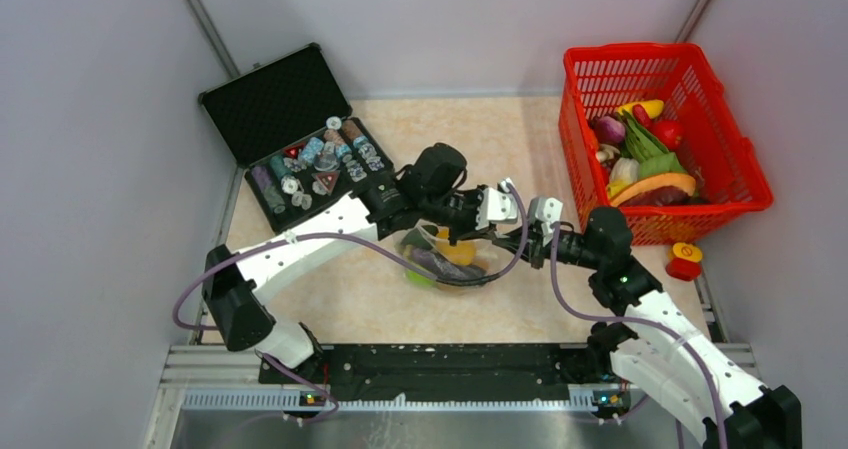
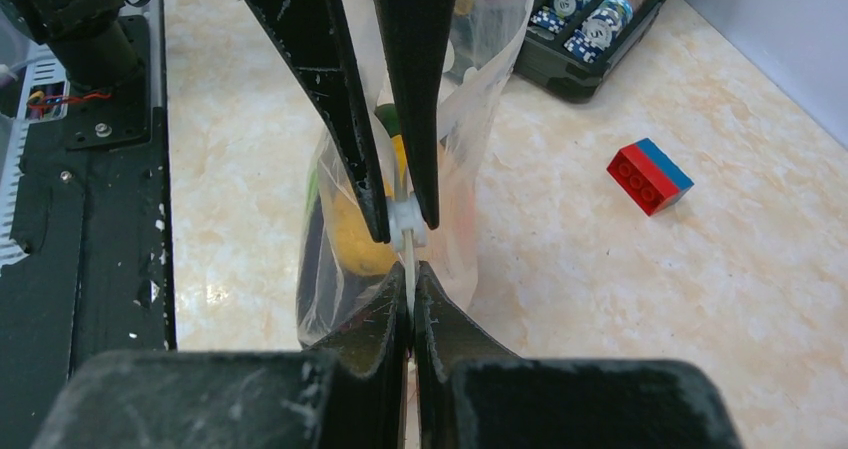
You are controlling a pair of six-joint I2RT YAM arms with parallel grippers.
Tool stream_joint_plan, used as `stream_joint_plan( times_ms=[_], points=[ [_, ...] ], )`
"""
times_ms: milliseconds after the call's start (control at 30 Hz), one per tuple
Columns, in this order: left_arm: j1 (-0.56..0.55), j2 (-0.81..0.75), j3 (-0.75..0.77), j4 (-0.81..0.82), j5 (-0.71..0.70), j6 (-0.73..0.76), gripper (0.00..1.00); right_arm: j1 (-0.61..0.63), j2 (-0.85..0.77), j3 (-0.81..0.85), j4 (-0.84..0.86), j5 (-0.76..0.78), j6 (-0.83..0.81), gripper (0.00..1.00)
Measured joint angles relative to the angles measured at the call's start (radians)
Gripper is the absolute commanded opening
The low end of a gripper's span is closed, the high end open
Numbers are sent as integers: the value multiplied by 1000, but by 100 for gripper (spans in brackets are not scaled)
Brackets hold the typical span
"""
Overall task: Place the food in the zip-top bag and seal the zipper
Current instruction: Zip the zipper food storage bag at the center of the board.
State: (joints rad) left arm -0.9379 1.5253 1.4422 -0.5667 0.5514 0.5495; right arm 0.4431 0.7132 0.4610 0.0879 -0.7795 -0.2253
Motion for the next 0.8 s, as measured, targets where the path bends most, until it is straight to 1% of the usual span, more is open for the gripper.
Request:
stream_joint_plan(
  times_ms=[167, 200, 233, 300, 333, 367, 433, 533, 600, 667, 733, 767, 800],
  points=[
    [0, -19, -16, 1, -24, -2, 0, 0, -3, 0, 0, 1, 0, 0],
    [0, -20, -18, 3, -25, -5, 0, 0, -5, 0, 0, 1, 0, 7],
    [0, -22, -19, 6, -25, -9, 0, 0, -6, 0, 0, 2, 2, 15],
    [1, -25, -23, 9, -25, -21, 0, 0, -7, 0, 0, 1, 10, 29],
    [2, -25, -24, 10, -23, -27, 0, 0, -7, 0, 1, 3, 17, 35],
    [2, -25, -25, 12, -20, -32, 0, 0, -8, 0, 1, 4, 22, 38],
    [4, -25, -25, 14, -16, -44, 0, 2, -9, 0, 2, 8, 25, 41],
    [5, -25, -25, 18, -13, -57, 0, 5, -9, 2, 1, 12, 27, 42],
    [5, -25, -25, 21, -13, -64, 0, 7, -9, 10, 2, 19, 27, 41],
    [5, -25, -25, 22, -13, -71, 0, 8, -9, 17, 12, 27, 30, 34],
    [5, -25, -25, 23, -13, -76, 0, 9, -9, 19, 33, 33, 37, 24],
    [5, -25, -25, 24, -13, -77, 0, 9, -9, 19, 41, 33, 44, 21],
    [5, -25, -25, 26, -14, -77, 0, 9, -8, 19, 47, 32, 49, 20]
  ],
)
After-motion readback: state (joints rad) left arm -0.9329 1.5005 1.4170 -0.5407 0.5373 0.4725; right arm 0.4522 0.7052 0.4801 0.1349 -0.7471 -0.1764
